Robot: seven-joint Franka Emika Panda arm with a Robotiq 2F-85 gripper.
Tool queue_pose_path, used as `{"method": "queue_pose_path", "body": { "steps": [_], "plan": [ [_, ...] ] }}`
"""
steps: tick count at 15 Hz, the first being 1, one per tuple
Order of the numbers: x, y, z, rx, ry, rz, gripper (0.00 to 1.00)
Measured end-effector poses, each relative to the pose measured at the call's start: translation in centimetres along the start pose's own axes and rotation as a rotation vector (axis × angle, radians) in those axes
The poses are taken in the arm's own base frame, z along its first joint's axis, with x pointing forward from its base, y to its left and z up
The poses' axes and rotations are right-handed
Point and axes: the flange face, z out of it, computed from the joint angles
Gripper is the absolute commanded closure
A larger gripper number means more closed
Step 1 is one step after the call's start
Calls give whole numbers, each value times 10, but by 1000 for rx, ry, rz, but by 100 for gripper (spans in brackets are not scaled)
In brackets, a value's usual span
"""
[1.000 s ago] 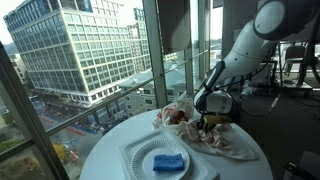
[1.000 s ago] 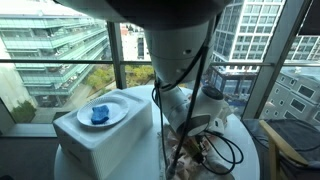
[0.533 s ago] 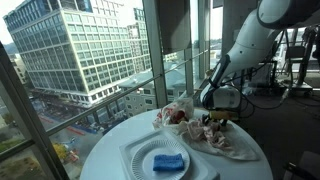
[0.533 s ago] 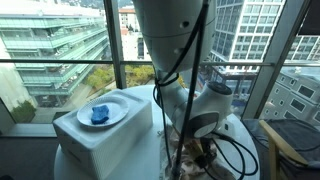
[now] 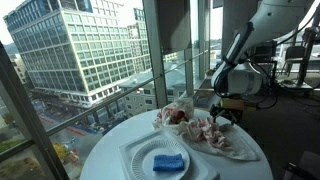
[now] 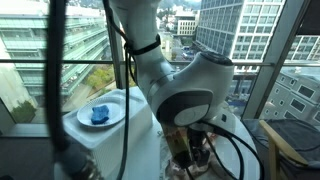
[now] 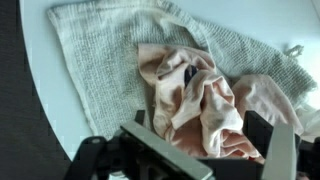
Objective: Put the pink shirt on the white towel, wrap up the pink shirt with the towel
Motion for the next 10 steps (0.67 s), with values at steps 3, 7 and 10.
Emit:
{"method": "queue_pose_path", "body": {
  "steps": [3,7,10],
  "plan": [
    [-40,12,-7,-23,-40,-38,0],
    [-52,15,-8,-34,-52,-47,0],
    [-56,17,-1,-47,-78,-72,0]
  ]
}}
